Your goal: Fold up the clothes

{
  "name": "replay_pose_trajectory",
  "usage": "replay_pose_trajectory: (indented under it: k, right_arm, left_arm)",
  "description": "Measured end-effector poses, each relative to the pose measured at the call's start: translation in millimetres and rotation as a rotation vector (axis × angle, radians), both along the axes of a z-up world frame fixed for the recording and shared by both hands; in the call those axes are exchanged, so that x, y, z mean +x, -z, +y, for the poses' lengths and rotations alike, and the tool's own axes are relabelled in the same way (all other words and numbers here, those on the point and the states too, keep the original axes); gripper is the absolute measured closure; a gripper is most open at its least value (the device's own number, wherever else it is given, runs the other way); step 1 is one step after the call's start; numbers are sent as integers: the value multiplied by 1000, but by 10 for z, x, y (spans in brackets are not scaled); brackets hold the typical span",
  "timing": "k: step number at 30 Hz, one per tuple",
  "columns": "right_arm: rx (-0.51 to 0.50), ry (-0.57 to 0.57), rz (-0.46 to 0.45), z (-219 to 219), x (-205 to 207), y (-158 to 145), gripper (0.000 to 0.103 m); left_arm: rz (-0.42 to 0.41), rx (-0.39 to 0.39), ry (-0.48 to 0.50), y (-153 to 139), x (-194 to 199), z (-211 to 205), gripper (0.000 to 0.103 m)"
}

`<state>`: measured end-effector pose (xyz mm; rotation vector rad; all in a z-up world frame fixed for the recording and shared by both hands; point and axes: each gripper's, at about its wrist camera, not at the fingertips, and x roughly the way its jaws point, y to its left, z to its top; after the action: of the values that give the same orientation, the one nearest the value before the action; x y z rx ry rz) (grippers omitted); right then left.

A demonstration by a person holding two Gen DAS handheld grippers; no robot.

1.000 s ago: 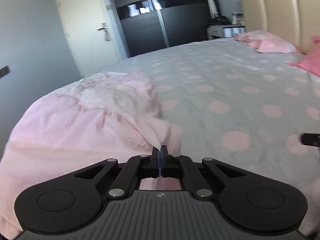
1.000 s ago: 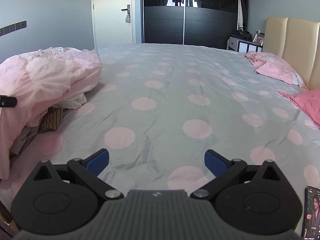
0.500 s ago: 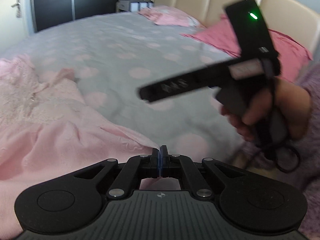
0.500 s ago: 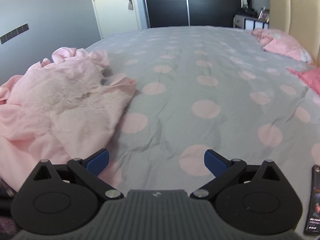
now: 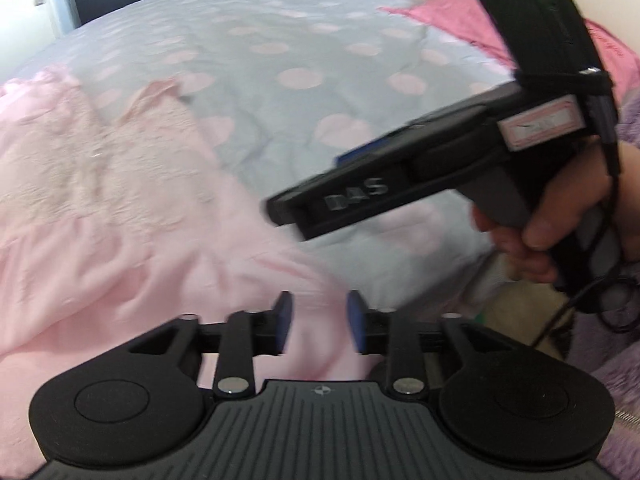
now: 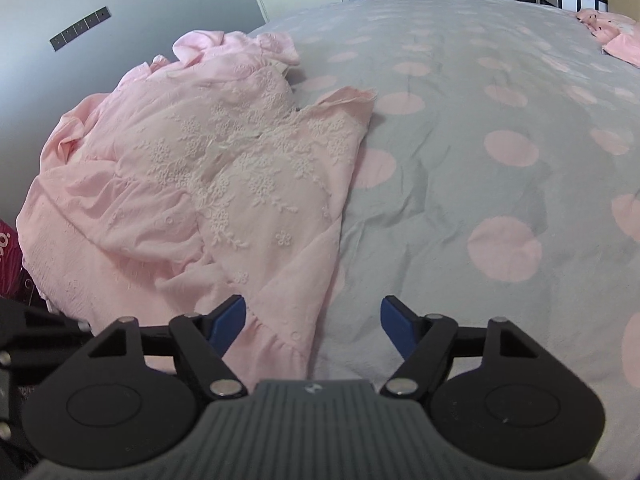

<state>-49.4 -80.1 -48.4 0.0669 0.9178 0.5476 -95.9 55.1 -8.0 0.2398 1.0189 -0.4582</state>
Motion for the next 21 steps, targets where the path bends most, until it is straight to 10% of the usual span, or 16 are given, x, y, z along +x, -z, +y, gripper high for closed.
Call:
replay_pose_trajectory:
  k: [12,21]
  right_arm:
    - [10,-41,107,246,95,330,31]
    - [-35,-72,126,389,160,493,94]
  left_arm:
    - [-71,21,-358,39,395,585,56]
    - [5,66,-380,347,539,605,55]
